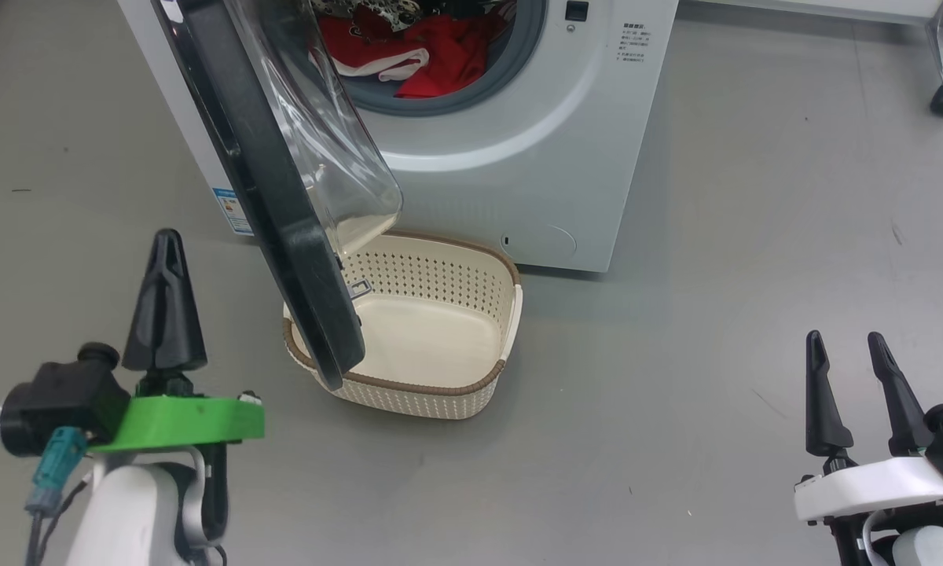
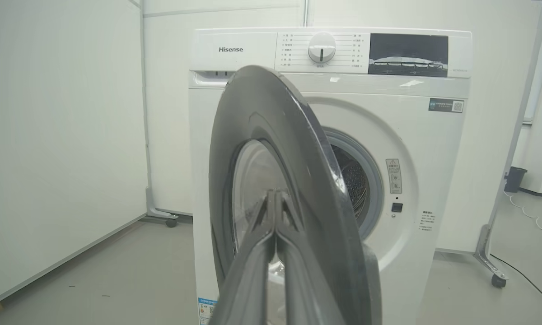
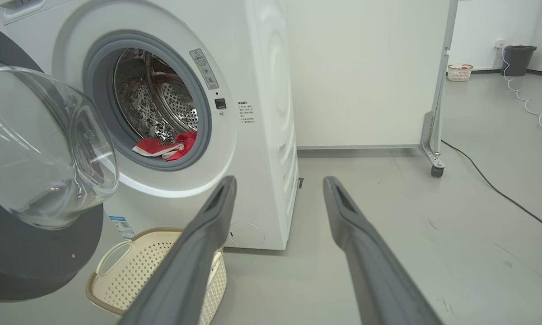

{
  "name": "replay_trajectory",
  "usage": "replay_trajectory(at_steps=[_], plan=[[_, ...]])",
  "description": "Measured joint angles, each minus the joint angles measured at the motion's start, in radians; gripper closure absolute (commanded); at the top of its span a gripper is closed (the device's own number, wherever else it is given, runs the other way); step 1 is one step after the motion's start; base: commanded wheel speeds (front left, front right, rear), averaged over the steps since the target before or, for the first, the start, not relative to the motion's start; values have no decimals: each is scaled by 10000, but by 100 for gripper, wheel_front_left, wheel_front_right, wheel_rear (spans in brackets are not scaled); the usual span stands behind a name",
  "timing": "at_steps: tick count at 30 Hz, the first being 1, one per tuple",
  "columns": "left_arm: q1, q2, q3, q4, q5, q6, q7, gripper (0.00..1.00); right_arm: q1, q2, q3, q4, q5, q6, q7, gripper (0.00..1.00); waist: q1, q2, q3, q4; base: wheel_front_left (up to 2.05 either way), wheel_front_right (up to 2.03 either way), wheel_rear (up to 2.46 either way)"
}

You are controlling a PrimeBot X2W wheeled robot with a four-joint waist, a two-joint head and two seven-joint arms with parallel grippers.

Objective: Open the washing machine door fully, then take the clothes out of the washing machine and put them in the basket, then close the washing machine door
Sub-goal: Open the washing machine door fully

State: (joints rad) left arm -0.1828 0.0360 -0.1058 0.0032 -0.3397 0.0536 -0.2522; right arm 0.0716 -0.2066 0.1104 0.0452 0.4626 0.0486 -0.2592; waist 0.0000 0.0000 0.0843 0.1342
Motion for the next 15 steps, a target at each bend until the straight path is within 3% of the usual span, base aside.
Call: replay_trajectory(at_steps=[6, 15], plan=[[-785, -6, 408, -625, 224, -165, -50, 100, -1, 50, -52, 59, -107, 31, 0, 0, 0, 0, -15, -32, 0, 0, 0], [-1708, 44, 263, -1195, 646, -506, -56, 100, -5, 180, -77, 176, -255, 119, 0, 0, 0, 0, -112, -104, 0, 0, 0]])
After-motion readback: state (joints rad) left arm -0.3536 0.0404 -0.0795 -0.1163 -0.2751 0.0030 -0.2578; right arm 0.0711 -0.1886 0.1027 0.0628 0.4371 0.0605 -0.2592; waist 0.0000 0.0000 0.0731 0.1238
